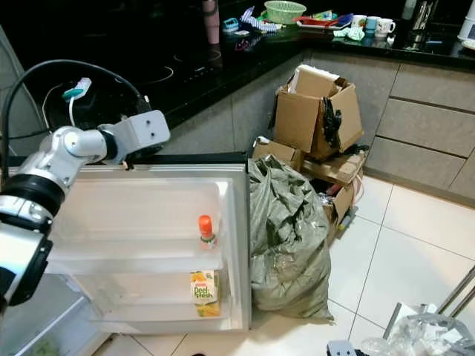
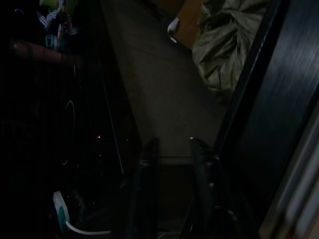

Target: Restocking fridge

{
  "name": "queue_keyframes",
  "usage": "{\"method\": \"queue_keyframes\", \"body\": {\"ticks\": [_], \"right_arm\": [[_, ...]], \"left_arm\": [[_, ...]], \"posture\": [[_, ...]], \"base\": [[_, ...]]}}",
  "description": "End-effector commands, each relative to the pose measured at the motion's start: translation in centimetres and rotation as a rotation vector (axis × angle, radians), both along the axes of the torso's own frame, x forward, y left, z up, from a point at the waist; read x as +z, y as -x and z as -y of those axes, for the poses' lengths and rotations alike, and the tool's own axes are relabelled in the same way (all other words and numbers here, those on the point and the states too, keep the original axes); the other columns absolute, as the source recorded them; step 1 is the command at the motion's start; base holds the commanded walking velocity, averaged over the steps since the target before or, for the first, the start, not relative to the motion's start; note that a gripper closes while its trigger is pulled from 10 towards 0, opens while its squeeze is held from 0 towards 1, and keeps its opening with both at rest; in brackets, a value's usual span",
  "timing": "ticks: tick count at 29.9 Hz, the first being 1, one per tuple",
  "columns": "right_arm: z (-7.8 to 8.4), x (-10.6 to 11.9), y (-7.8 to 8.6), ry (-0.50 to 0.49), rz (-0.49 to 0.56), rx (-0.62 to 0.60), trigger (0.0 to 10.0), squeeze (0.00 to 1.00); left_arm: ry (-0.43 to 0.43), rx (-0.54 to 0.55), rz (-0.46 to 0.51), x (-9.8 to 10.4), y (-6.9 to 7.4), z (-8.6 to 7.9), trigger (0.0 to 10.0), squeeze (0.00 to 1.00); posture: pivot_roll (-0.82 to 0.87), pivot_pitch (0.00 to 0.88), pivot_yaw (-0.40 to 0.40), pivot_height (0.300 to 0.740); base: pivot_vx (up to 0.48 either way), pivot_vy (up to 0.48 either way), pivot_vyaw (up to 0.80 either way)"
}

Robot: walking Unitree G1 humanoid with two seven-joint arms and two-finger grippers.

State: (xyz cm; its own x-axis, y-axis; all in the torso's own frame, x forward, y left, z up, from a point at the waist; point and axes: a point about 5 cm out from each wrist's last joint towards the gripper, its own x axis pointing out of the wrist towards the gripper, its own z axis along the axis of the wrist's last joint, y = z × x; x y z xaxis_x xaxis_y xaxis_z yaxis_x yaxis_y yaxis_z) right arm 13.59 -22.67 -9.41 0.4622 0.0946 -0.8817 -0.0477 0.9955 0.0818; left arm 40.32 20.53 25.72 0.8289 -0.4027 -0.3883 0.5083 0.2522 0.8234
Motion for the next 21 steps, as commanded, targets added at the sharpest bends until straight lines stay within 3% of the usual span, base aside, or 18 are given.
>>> {"method": "queue_keyframes", "body": {"ticks": [1,3,4,6,7,8,9,16,19,21], "right_arm": [[0.0,-0.1,0.2,-0.006,0.006,-0.027,10.0,0.0],[0.0,-0.1,0.3,-0.007,0.005,-0.028,10.0,0.0],[-0.1,-0.1,0.3,-0.008,0.005,-0.029,10.0,0.0],[-0.1,-0.1,0.3,-0.008,0.005,-0.029,10.0,0.0],[-0.1,-0.1,0.3,-0.009,0.005,-0.03,10.0,0.0],[-0.1,-0.1,0.3,-0.009,0.005,-0.03,10.0,0.0],[-0.1,-0.1,0.3,-0.01,0.006,-0.03,10.0,0.0],[-0.1,-0.1,0.2,-0.012,0.008,-0.03,10.0,0.0],[-0.1,-0.1,0.2,-0.012,0.009,-0.03,10.0,0.0],[-0.1,-0.1,0.2,-0.012,0.009,-0.03,10.0,0.0]], "left_arm": [[-0.044,-0.025,-0.019,-0.2,0.0,0.2,0.9,0.0],[-0.045,-0.046,-0.042,-0.4,0.1,0.4,1.3,0.0],[-0.044,-0.074,-0.075,-0.7,0.2,0.7,3.6,0.0],[-0.044,-0.074,-0.075,-0.7,0.2,0.7,3.6,0.0],[-0.066,-0.168,-0.168,-1.3,0.8,1.3,10.0,0.0],[-0.066,-0.168,-0.168,-1.3,0.8,1.3,10.0,0.0],[-0.088,-0.245,-0.243,-1.5,1.2,1.6,10.0,0.0],[-0.113,-0.343,-0.34,-1.1,1.9,1.7,10.0,0.0],[-0.111,-0.397,-0.418,-0.8,2.4,1.7,10.0,0.0],[-0.143,-0.473,-0.532,-0.5,3.2,1.3,10.0,0.0]], "posture": [[-0.15,0.0,0.048,0.74],[-0.15,0.0,0.049,0.74],[-0.15,0.0,0.05,0.74],[-0.15,0.0,0.05,0.74],[-0.15,0.0,0.051,0.74],[-0.15,0.0,0.051,0.74],[-0.15,0.0,0.051,0.74],[-0.15,0.0,0.05,0.74],[-0.15,0.0,0.05,0.74],[-0.15,0.0,0.048,0.74]], "base": [[0.0,0.0,0.0],[0.0,0.0,0.0],[0.0,0.0,0.0],[0.0,0.0,0.0],[0.0,0.0,0.0],[0.0,0.0,0.0],[0.0,0.0,0.0],[0.0,0.0,0.0],[0.0,0.0,0.0],[0.0,0.0,0.0]]}}
